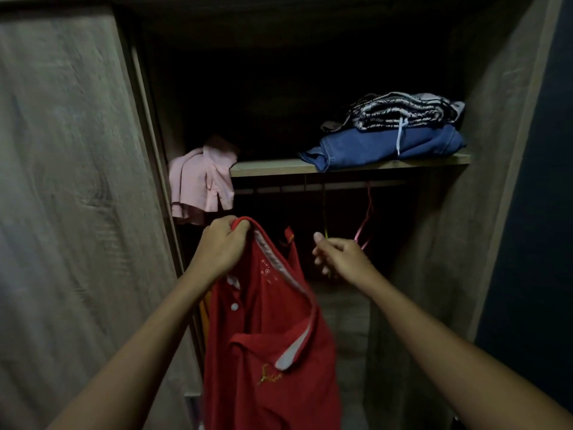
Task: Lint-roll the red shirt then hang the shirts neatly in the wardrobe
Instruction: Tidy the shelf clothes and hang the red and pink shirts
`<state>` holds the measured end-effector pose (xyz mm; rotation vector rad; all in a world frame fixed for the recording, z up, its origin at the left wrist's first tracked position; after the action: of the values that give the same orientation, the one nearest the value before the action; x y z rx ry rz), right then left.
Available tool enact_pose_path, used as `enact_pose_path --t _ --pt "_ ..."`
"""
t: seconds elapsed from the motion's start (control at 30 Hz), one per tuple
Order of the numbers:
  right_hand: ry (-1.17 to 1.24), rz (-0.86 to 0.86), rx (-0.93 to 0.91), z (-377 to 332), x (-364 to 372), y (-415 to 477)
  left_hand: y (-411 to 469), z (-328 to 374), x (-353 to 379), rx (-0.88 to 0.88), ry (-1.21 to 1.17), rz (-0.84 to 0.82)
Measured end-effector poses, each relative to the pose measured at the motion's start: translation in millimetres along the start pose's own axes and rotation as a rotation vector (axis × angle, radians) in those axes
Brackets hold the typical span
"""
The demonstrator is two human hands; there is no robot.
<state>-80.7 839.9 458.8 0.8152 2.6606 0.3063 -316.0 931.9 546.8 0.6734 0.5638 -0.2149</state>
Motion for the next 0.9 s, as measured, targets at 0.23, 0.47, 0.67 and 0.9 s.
enact_pose_path --t 0.23,0.47,0.67,0.9 --pt "-0.209 0.372 0.100 45.2 -25.5 54.1 0.8 -0.2 26.6 -0.029 -0.017 -0.037" --pt "-0.436 0.299 0.245 61.0 -15.2 94.6 7.6 2.1 44.2 -0.066 -0.033 -0.035" --pt "-0.451 0.224 0.313 65.6 -12.0 106.6 7.9 9.6 52.7 -0.077 -0.043 -0.031" --pt "-0.350 0.276 0.293 50.5 -18.2 101.4 7.0 14.0 62.9 -0.090 -0.084 -0.054"
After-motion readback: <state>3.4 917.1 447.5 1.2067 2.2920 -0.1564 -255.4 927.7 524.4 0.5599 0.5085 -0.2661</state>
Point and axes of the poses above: each hand's wrist, its own y-axis towards the middle knuckle, its own x-axis out of the palm, z = x × y, the point moved 6 cm from there along y, towards the middle knuckle
